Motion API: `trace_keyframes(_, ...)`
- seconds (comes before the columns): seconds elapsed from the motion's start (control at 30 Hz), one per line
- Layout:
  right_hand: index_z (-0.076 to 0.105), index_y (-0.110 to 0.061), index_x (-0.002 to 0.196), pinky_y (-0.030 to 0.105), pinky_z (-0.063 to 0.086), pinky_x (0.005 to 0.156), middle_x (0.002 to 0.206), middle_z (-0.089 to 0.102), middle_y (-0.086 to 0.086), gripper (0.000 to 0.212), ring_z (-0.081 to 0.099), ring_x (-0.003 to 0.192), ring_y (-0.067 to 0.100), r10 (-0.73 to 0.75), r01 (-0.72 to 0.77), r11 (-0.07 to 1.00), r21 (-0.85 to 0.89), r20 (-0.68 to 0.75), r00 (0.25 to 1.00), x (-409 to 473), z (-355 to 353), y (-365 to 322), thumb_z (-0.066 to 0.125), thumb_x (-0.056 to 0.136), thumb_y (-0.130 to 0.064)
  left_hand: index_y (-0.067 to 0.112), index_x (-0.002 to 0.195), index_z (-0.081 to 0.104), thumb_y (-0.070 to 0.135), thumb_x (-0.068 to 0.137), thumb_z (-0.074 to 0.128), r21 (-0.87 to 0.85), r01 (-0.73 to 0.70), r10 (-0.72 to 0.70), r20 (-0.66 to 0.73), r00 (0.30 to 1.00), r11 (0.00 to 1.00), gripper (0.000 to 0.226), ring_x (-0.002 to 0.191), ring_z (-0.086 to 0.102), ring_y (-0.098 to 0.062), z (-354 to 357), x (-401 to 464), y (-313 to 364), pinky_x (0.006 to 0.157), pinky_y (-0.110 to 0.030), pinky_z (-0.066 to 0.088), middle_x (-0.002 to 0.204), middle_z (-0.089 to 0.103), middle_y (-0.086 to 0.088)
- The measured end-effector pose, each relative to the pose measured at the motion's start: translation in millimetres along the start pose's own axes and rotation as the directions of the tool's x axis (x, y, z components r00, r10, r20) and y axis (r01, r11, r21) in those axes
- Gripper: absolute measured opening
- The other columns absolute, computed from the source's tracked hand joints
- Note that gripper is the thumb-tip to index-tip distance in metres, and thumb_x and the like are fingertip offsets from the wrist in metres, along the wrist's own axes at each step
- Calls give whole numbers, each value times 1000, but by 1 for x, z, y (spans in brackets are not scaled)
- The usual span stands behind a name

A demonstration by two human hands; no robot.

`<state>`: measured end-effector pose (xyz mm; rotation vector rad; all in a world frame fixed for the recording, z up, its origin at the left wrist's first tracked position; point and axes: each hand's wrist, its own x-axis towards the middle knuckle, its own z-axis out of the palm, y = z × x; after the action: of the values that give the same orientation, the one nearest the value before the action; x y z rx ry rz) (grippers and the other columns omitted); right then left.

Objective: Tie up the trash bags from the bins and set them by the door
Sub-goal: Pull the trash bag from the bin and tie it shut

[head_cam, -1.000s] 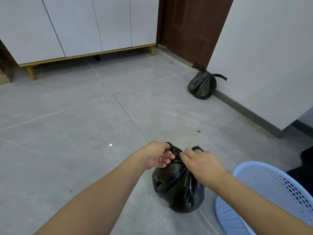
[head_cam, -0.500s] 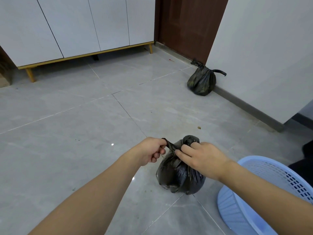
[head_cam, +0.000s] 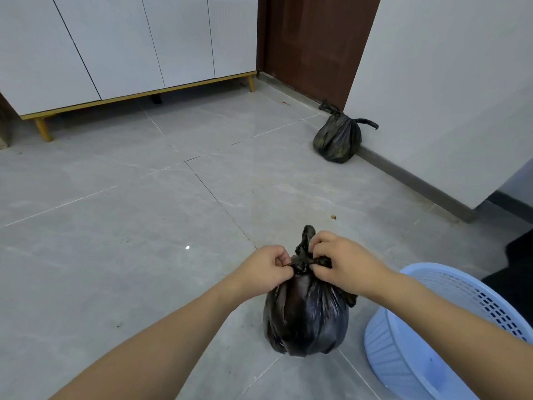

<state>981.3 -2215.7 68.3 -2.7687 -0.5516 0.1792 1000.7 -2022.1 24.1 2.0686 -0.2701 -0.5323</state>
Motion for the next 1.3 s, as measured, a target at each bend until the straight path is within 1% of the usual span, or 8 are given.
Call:
trace_keyframes(0.1, 66, -9, 71, 26, 48, 63, 73, 65, 4, 13, 59, 65, 12, 241, -235, 888, 395, 35, 970, -1, -4, 3, 71, 78, -19, 20, 87, 48, 18, 79, 56, 327, -140, 171, -67, 983, 934, 12, 62, 52, -20, 2, -3, -5, 57, -29, 36, 59, 50, 7)
trace_keyframes(0.23, 59, -12, 64, 18, 41, 42, 56, 60, 3, 20, 54, 45, 10, 389, -444, 481, 756, 270, 881, -2, -6, -2, 74, 77, -9, 23, 104, 49, 17, 81, 51, 445, -261, 329, -80, 941, 857, 24, 66, 55, -26, 6, -5, -4, 59, -30, 33, 58, 50, 5)
trace_keyframes(0.43, 63, -5, 113, 20, 48, 48, 87, 68, 11, 31, 65, 62, 15, 299, -624, 168, 763, 564, 770, -4, -13, -6, 63, 83, 2, 23, 100, 58, 15, 80, 50, 524, -227, 341, -130, 931, 821, 23, 79, 59, -27, 4, -6, -5, 73, -31, 34, 68, 60, 4)
trace_keyframes(0.63, 59, 0, 91, 15, 20, 26, 61, 55, 8, 8, 38, 31, 10, 286, -701, -60, 711, 685, 670, 4, -12, -1, 55, 89, -7, 42, 104, 43, 37, 69, 45, 89, -128, 126, 35, 991, 988, 35, 105, 35, 7, 0, -17, -4, 90, -18, 26, 107, 44, 20)
trace_keyframes(0.7, 57, 0, 81, 15, 19, 26, 55, 52, 7, 14, 32, 28, 9, 302, -716, -61, 696, 696, 651, 4, -14, 1, 54, 92, -9, 41, 99, 48, 46, 69, 47, 107, -81, 72, 86, 994, 991, 30, 106, 34, 5, 1, -18, -6, 89, -20, 26, 107, 47, 21)
trace_keyframes(0.97, 54, -10, 86, 26, 26, 53, 76, 49, 12, 20, 40, 60, 20, 474, -769, 449, 455, 608, 637, 7, -6, -3, 53, 96, -27, 20, 74, 48, 34, 77, 42, 439, -120, 173, -84, 981, 890, 16, 76, 47, -12, 6, -12, -7, 90, -31, 26, 64, 49, 7)
trace_keyframes(1.2, 67, -12, 102, 28, 45, 70, 100, 67, 12, 49, 63, 84, 23, 244, -806, 289, 516, 775, 584, 3, -8, -5, 61, 82, -56, 22, 75, 44, 29, 83, 41, 689, -141, 321, -139, 937, 711, 11, 76, 47, -18, 2, -9, -10, 95, -38, 26, 64, 49, 5)
trace_keyframes(1.3, 71, -11, 94, 23, 52, 52, 90, 73, 9, 39, 70, 69, 18, 108, -788, 137, 600, 782, 614, -2, -7, -5, 67, 80, -47, 20, 78, 46, 27, 85, 41, 725, -129, 333, -144, 932, 676, 11, 77, 48, -19, -1, -10, -5, 97, -40, 28, 67, 50, 4)
